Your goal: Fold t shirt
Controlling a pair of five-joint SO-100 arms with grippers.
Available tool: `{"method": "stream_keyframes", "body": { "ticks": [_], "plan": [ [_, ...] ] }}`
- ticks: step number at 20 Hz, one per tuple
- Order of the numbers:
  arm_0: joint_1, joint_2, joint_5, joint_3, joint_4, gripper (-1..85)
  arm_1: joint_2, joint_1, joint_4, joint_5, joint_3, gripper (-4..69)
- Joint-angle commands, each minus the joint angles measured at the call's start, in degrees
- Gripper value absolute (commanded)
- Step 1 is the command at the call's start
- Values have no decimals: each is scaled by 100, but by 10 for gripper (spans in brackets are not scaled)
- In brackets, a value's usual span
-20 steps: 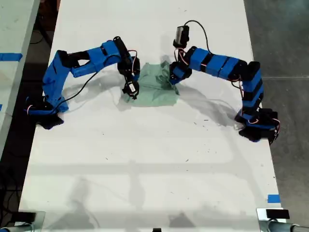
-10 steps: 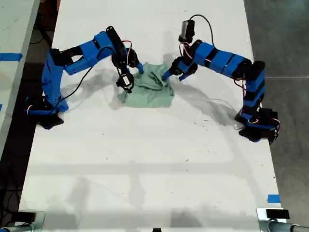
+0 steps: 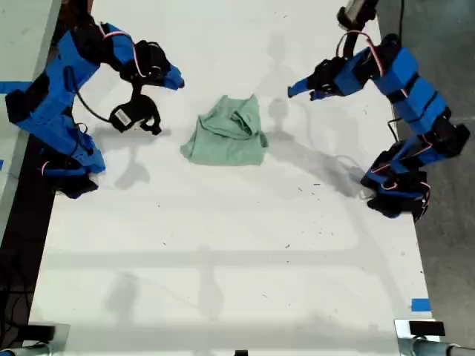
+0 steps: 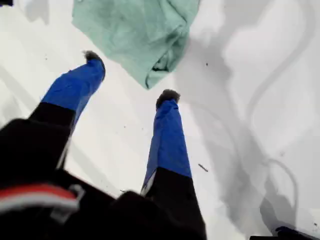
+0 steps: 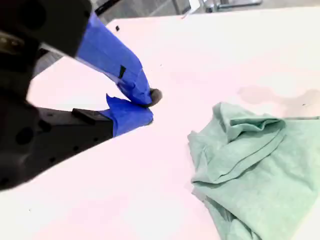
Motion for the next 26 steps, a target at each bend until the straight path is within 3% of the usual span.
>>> {"method": "stream_keyframes", "body": {
  "ticks": [1,6,11,15,19,21,23,25,26],
  "plan": [
    [606,1433,-422,571,0,-2,1951,-404,18,316,782,10],
    [1433,3779,-1301,3006,-176,-2,4069,-1547,-35,1195,3120,9],
    [2522,6302,-2373,6565,-1459,-2,6636,-2399,-70,1758,5432,9],
    [3226,8798,-2900,9053,-2162,-3,7690,-3313,-861,2074,7286,8],
    [3445,8780,-3067,10081,-2496,-3,7717,-3516,-1125,2505,8736,8],
    [3393,8780,-2619,10564,-2742,-2,7717,-3472,-1187,2602,9290,8],
    [3551,8780,-2303,10793,-2927,-2,7717,-3428,-1767,2232,9861,3],
    [4052,8771,-2610,10978,-2971,-2,7690,-3437,-1811,2057,10011,6],
    [4175,8763,-2689,10986,-2979,-1,7699,-3472,-1854,1723,10028,42]
  ]
}}
